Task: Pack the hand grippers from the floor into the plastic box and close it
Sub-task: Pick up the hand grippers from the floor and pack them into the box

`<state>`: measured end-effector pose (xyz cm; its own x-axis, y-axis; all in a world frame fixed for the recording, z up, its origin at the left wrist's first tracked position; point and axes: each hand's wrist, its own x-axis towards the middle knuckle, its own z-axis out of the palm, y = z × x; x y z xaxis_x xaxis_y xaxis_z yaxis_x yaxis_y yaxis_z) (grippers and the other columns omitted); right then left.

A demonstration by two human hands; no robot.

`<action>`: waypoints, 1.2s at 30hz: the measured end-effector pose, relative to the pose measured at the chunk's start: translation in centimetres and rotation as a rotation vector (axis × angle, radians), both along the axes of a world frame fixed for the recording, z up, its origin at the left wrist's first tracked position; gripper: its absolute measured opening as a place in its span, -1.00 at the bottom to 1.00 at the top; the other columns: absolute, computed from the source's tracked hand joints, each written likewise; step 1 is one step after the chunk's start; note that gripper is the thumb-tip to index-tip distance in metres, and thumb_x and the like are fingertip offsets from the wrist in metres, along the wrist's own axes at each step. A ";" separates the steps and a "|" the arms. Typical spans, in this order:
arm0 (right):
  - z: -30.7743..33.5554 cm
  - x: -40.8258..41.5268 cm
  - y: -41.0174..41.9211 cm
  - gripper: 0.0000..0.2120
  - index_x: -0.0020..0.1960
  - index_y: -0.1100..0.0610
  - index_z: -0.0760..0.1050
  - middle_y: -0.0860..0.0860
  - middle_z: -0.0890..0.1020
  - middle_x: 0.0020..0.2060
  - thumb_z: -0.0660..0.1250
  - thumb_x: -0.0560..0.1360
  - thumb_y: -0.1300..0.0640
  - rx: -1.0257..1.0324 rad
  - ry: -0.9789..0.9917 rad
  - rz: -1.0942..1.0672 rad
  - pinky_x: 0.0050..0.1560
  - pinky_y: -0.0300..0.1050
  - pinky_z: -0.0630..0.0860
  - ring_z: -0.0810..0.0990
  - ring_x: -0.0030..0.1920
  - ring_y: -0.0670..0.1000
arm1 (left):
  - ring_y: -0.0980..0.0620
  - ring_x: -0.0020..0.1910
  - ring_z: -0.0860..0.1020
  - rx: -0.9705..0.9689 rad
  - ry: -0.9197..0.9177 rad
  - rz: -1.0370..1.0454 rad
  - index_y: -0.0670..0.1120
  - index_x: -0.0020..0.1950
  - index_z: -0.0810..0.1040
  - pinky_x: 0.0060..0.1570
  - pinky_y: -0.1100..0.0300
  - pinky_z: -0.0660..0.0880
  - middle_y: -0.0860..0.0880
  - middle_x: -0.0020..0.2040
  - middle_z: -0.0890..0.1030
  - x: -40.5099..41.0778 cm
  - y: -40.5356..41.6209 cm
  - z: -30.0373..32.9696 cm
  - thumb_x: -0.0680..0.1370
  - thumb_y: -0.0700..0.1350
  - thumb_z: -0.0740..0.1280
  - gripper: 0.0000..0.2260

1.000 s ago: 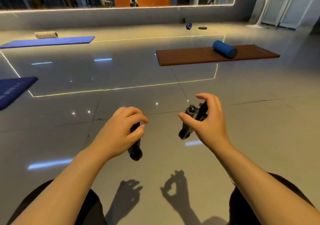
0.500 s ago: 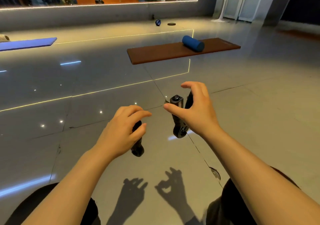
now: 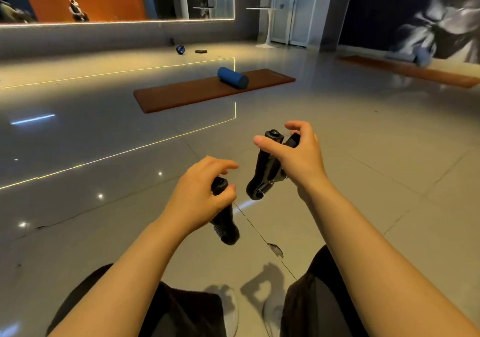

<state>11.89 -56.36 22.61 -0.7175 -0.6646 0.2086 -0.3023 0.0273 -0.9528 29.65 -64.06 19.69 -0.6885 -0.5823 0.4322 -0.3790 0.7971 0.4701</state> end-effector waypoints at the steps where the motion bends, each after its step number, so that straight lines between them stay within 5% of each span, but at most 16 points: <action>1: -0.1 0.1 0.4 -0.37 0.18 -0.10 0.33 -0.04 0.36 0.23 0.53 0.22 -0.18 0.003 0.010 -0.013 -0.01 0.04 0.56 0.41 0.19 0.04 | 0.16 0.03 0.42 -0.025 -0.028 0.000 0.09 0.26 0.47 -0.01 0.29 0.35 0.13 0.06 0.46 -0.4 -0.3 -0.6 0.47 0.09 0.19 -0.62; 5: 0.2 -0.7 2.3 -0.34 0.18 -0.13 0.32 -0.02 0.41 0.23 0.51 0.19 -0.26 0.065 0.031 -0.085 0.09 0.12 0.55 0.44 0.19 0.06 | 0.01 0.18 0.40 -0.143 -0.105 -0.093 0.08 0.35 0.43 0.04 0.23 0.28 0.02 0.25 0.46 -3.5 -0.6 -0.6 0.55 0.00 0.18 -0.64; 10: 0.5 -2.0 6.4 -0.31 0.22 -0.09 0.31 0.00 0.41 0.23 0.52 0.21 -0.24 0.152 0.046 -0.260 0.06 0.12 0.56 0.45 0.17 0.08 | 0.14 0.12 0.32 -0.047 0.030 -0.227 0.06 0.27 0.50 0.06 0.23 0.22 0.05 0.21 0.46 -5.9 0.9 0.3 0.51 0.10 0.07 -0.59; 15: 1.5 -3.8 10.3 -0.37 0.18 -0.08 0.34 -0.03 0.37 0.20 0.52 0.23 -0.19 0.090 0.016 -0.459 0.07 0.14 0.54 0.43 0.15 0.05 | 0.01 0.18 0.40 -0.027 0.070 -0.338 0.02 0.20 0.56 0.08 0.17 0.28 0.03 0.19 0.47 -8.5 2.3 1.1 0.53 0.02 0.21 -0.71; 18: -0.2 -4.7 12.2 -0.40 0.20 -0.08 0.34 -0.05 0.36 0.24 0.50 0.27 -0.19 0.076 -0.027 -0.539 0.11 0.10 0.52 0.42 0.17 0.03 | 0.00 0.13 0.47 0.023 0.080 -0.355 0.03 0.18 0.58 0.06 0.16 0.36 0.07 0.16 0.48 -10.2 3.1 0.8 0.40 0.19 0.14 -0.53; 22: -3.1 -6.7 14.7 -0.38 0.22 -0.05 0.33 -0.03 0.33 0.25 0.52 0.27 -0.12 0.238 -0.083 -0.618 -0.08 -0.07 0.47 0.41 0.02 0.00 | 0.03 0.16 0.45 0.007 0.007 -0.418 0.03 0.21 0.55 0.05 0.20 0.35 0.07 0.19 0.46 -13.6 4.1 -0.4 0.43 0.06 0.35 -0.65; 29: -1.4 -9.4 19.2 -0.38 0.25 -0.03 0.33 -0.07 0.27 0.26 0.51 0.30 -0.14 0.349 0.142 -0.609 -0.06 -0.19 0.34 0.35 0.09 -0.07 | 0.08 0.16 0.41 -0.079 -0.107 -0.684 0.07 0.17 0.55 0.02 0.24 0.32 0.09 0.16 0.47 -19.9 8.8 -1.8 0.35 0.24 0.14 -0.51; 36: -0.2 -6.9 26.9 -0.42 0.23 -0.04 0.36 -0.10 0.28 0.25 0.51 0.30 -0.12 0.309 0.120 -0.798 -0.22 -0.39 0.27 0.31 0.11 -0.10 | 0.12 0.10 0.42 0.003 -0.048 -0.910 0.05 0.14 0.55 0.00 0.26 0.35 0.14 0.10 0.45 -23.6 16.9 -1.9 0.43 0.04 0.40 -0.70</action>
<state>5.03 -29.41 22.37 -0.9785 -0.0107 0.2061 -0.1807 0.5274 -0.8302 6.09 -47.13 17.79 -0.8999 0.1937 0.3907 0.3766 0.7970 0.4722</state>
